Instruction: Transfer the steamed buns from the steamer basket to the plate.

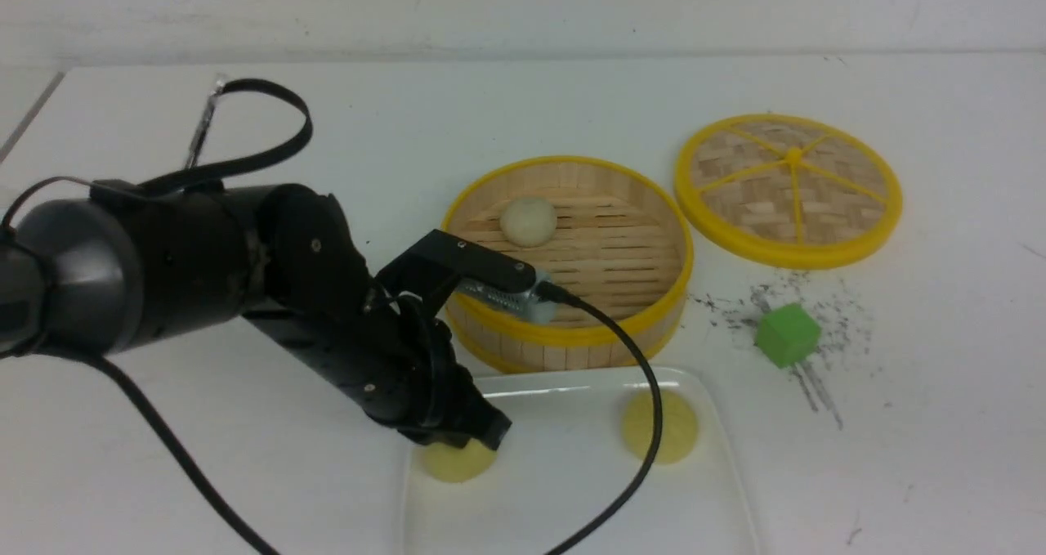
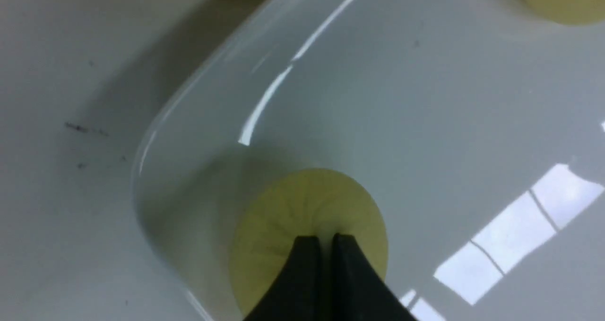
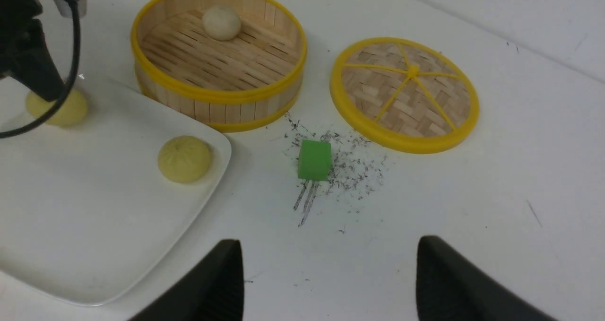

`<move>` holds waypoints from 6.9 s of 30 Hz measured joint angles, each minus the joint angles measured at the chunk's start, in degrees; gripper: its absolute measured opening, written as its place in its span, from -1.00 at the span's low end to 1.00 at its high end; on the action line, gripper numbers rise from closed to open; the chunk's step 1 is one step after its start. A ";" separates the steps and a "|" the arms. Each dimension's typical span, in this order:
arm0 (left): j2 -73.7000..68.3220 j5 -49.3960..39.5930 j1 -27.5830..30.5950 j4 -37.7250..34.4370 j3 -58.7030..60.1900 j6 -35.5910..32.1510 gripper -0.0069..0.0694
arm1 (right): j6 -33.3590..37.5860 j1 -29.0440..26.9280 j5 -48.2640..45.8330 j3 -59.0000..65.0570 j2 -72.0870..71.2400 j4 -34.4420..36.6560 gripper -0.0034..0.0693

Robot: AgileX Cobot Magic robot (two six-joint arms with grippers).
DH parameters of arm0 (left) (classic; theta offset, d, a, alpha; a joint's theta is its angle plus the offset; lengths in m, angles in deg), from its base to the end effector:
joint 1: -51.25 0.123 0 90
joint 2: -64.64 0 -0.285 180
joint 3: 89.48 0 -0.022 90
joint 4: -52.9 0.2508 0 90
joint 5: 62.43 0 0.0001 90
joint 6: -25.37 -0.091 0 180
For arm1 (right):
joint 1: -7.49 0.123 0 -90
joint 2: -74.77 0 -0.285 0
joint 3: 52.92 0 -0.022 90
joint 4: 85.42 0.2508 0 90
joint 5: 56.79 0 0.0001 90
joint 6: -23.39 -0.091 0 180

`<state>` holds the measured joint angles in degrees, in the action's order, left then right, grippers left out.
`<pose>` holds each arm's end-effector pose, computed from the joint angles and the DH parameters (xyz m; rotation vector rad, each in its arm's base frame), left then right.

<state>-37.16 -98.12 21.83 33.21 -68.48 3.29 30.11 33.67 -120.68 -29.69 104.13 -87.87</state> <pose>0.2664 -0.1708 0.2025 0.8906 2.6146 -0.3836 0.0184 0.0052 0.3920 -0.5717 1.9542 0.1628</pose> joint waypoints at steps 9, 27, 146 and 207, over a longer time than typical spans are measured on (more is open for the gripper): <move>-0.18 2.23 0.00 -0.56 0.00 -1.19 -0.65 | 0.00 0.00 -0.17 0.00 0.00 0.00 0.43; 5.42 3.62 0.00 0.98 -11.91 -2.59 0.43 | 0.94 0.00 -0.21 0.00 0.00 0.00 0.43; 15.66 -12.03 5.13 -31.13 16.52 -19.01 -0.75 | 4.00 0.00 3.65 0.00 0.00 11.61 0.39; 19.98 -5.21 5.13 -34.31 -0.96 -30.37 0.50 | 6.73 0.00 3.65 0.00 0.00 14.87 0.39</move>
<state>-17.17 -103.33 26.95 -1.10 -69.44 -27.08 36.84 33.67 -117.04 -29.69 104.13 -73.00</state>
